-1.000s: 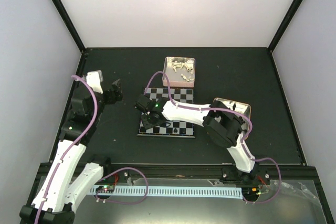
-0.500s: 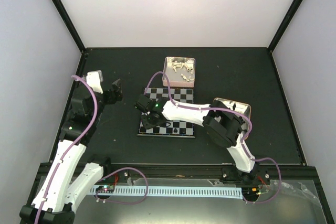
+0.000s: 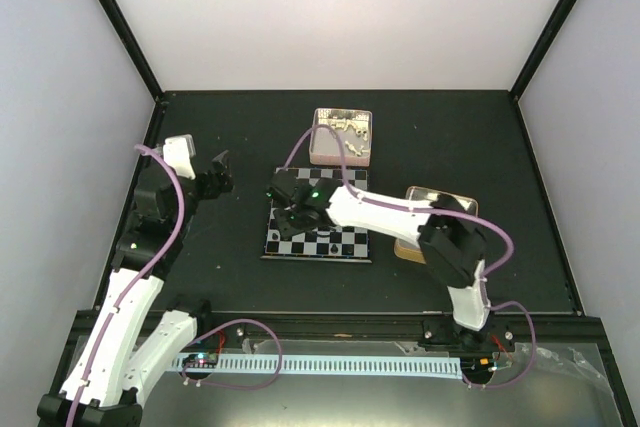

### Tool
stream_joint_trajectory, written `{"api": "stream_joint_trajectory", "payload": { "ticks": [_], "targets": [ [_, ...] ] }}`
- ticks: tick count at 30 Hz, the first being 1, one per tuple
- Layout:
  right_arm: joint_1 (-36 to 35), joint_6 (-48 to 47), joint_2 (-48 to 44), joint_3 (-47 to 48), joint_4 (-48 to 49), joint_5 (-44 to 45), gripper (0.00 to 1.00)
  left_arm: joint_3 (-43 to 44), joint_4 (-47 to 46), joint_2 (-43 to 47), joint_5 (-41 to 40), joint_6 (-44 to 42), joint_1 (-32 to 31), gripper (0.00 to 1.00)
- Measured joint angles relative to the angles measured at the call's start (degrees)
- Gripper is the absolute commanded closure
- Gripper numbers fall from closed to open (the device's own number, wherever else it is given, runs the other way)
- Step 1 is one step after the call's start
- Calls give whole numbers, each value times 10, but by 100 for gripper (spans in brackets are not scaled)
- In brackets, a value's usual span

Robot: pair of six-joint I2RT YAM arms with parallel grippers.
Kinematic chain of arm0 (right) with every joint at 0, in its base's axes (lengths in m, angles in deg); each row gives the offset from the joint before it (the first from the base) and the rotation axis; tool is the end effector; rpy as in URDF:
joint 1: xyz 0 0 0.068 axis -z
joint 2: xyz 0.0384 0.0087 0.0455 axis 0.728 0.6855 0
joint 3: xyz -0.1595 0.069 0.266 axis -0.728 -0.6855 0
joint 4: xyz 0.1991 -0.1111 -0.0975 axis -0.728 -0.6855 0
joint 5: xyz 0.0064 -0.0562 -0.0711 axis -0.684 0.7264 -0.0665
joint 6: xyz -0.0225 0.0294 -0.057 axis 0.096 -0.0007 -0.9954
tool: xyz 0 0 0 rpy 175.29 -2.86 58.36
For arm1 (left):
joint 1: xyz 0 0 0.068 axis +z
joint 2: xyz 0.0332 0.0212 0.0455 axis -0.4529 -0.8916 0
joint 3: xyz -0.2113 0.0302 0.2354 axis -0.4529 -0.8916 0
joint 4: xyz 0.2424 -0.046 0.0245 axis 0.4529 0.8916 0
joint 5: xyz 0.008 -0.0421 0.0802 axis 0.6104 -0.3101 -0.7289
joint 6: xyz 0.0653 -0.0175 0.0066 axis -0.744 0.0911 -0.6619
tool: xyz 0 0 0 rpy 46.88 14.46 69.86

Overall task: Set up the chess pieces on the board
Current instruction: Place the chess piece on the chessboard, then pick up the chess piece from the storage box.

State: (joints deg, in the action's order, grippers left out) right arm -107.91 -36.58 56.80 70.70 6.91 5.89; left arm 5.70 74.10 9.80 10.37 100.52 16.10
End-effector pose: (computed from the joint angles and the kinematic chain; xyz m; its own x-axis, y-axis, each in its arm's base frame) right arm 0.2151 0.3874 0.2334 -0.8845 -0.3146 -0.3446 -0.4060 0.8828 0.2362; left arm 0.1249 -0.0195 0.3640 -0.2823 -0.2338 -0.9304 0.0354 0.9667 -0.2536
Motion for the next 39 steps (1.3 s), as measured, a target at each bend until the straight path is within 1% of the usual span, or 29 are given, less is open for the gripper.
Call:
{"api": "stream_joint_trajectory", "payload": {
  "ticks": [4, 7, 11, 13, 18, 20, 22, 24, 26, 29, 34, 39],
  "targets": [
    [19, 5, -105, -64, 12, 16, 71, 0, 0, 2, 0, 0, 0, 1],
    [63, 8, -178, -120, 20, 36, 72, 0, 0, 2, 0, 0, 0, 1],
    [159, 13, -289, -232, 23, 71, 74, 0, 0, 2, 0, 0, 0, 1],
    [218, 17, -336, -293, 23, 93, 74, 0, 0, 2, 0, 0, 0, 1],
    [334, 20, -403, -397, 20, 126, 75, 0, 0, 1, 0, 0, 0, 1],
    [373, 15, -414, -424, 22, 129, 78, 0, 0, 0, 0, 0, 0, 1],
    [406, 5, -413, -442, 27, 127, 83, 0, 0, 0, 0, 0, 1, 1],
    [433, -6, -404, -453, 34, 121, 87, 0, 0, 0, 0, 0, 3, 1],
    [457, -16, -389, -461, 44, 110, 89, 0, 0, 0, 0, 0, 3, 1],
    [480, -30, -360, -465, 56, 95, 88, 0, 0, 0, 0, 0, 4, 1],
    [485, -53, -331, -466, 71, 73, 82, 0, 0, -2, 0, 0, 5, 1],
    [485, -68, -324, -466, 80, 57, 81, 0, 0, -3, 0, 0, 7, 1]
  ]
}}
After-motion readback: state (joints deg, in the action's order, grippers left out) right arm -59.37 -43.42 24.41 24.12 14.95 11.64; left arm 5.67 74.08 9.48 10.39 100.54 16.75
